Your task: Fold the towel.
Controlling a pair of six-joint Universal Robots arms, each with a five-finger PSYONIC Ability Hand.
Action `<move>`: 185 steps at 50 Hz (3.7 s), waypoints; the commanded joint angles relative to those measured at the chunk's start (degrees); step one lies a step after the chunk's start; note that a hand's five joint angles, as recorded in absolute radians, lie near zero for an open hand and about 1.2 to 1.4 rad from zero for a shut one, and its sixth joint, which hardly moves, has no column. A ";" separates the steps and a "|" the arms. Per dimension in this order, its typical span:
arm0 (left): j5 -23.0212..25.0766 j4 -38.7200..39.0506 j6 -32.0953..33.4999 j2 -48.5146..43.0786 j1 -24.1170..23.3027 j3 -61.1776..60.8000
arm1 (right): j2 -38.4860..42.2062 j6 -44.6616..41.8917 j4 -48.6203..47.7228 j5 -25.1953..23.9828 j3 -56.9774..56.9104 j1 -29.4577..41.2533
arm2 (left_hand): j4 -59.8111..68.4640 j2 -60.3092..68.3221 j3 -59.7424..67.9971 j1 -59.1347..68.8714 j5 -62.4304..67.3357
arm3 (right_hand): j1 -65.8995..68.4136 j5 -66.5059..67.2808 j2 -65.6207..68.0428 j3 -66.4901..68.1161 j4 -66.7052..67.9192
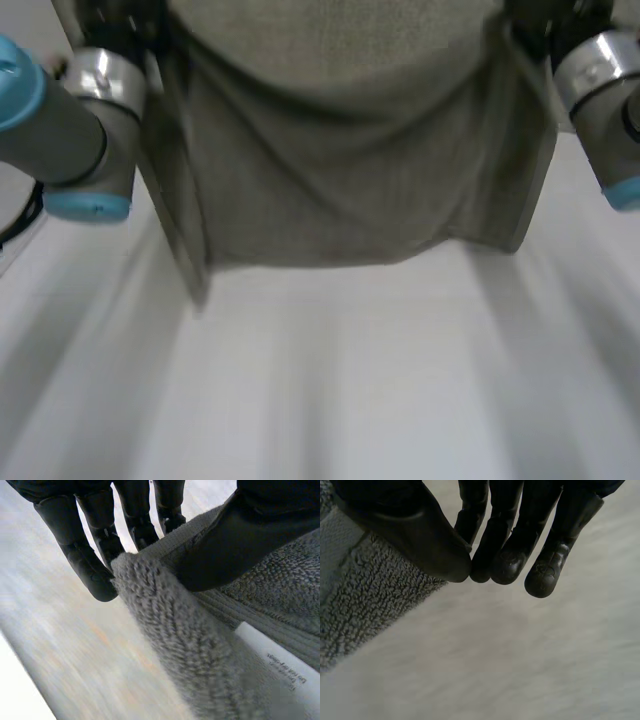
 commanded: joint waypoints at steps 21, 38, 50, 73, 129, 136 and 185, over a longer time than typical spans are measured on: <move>9.07 -2.62 -5.48 10.26 3.66 -38.50 | -7.43 0.20 32.07 -13.73 25.72 -2.11 | -7.37 -6.77 -8.57 -3.61 -15.31 | 3.35 2.99 4.23 3.47 2.95; 9.42 -2.62 2.60 14.92 3.04 -51.50 | -5.86 -6.39 31.98 -11.36 38.90 -8.96 | -7.37 -6.77 -8.57 -3.61 -15.31 | 3.35 2.99 4.23 3.47 2.95; 9.07 -2.62 1.72 14.66 2.17 -51.50 | -13.04 -0.18 28.74 -9.51 41.62 -8.88 | -7.37 -6.77 -8.57 -3.61 -15.31 | -46.68 -47.05 -45.81 -46.56 -47.08; 8.89 -4.02 -2.05 14.83 4.01 -49.40 | -22.29 17.95 14.34 -10.39 58.49 -8.35 | -7.37 -6.77 -8.57 -3.61 -15.31 | -53.28 -53.64 -52.40 -53.16 -53.68; 3.81 -11.58 -13.29 37.06 8.93 -40.18 | -32.92 16.81 32.30 -11.79 27.07 -8.79 | -7.37 -6.77 -8.57 -3.61 -15.31 | 3.35 2.99 4.23 3.47 2.95; 2.39 -15.98 -14.10 34.87 9.11 -36.03 | -28.18 13.12 40.51 -12.59 17.28 -10.11 | -7.37 -6.77 -8.57 -3.61 -15.31 | 3.35 2.99 4.23 3.47 2.95; -0.87 -7.01 -9.35 4.20 5.68 -15.35 | -3.13 3.19 16.67 4.30 7.94 2.63 | -7.37 -6.77 -8.57 -3.61 -15.31 | 3.35 2.99 4.23 3.47 2.95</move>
